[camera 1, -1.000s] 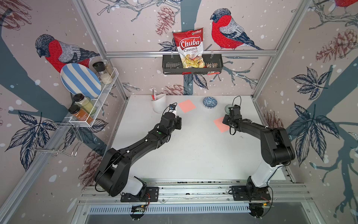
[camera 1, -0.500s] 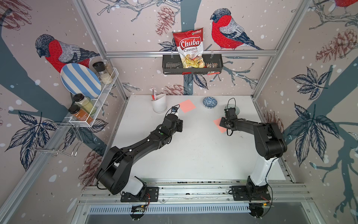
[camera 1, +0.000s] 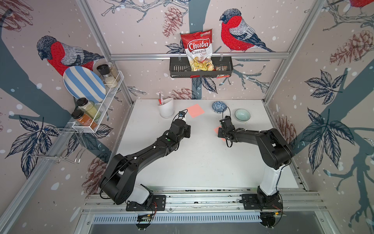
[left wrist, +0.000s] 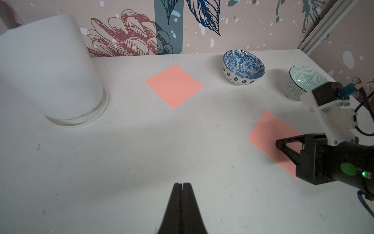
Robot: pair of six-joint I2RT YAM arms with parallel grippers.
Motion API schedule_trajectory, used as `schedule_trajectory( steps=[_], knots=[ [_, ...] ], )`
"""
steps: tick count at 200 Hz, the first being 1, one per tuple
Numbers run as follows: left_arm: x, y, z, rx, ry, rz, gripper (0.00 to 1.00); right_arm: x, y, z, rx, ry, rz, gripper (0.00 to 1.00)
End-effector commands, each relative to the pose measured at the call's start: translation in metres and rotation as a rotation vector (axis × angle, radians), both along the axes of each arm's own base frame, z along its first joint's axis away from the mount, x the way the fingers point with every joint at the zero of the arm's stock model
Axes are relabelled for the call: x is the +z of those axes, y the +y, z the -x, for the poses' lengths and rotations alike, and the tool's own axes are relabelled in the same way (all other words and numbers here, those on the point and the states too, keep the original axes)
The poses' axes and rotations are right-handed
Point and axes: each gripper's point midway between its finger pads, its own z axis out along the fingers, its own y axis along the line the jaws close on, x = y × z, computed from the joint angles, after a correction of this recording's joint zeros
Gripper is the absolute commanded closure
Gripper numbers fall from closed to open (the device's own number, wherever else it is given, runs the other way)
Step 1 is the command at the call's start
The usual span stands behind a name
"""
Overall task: Fold the square paper along the opposite sides
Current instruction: Move the paper at the center of the board.
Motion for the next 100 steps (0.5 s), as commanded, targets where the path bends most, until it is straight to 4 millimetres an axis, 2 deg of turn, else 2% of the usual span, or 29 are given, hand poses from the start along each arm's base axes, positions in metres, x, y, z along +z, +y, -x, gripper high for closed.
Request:
schedule_trajectory(
  steps=[1,28,54,85,100],
  knots=[
    [0.004,0.002,0.002,0.012,0.011,0.004,1.0,-0.03,0.01,0.046,0.057,0.163,0.044,1.0],
    [0.01,0.005,0.006,0.023,0.009,0.017,1.0,-0.031,0.046,0.072,0.161,0.186,0.039,1.0],
    [0.018,0.008,0.009,0.032,0.016,0.034,1.0,-0.03,0.085,0.105,0.282,0.21,0.027,1.0],
    [0.016,0.008,0.014,0.028,0.047,0.034,1.0,-0.029,0.11,0.142,0.378,0.228,0.05,1.0],
    [0.012,0.007,0.018,0.017,0.067,0.045,1.0,-0.028,0.111,0.154,0.394,0.231,0.067,1.0]
  ],
)
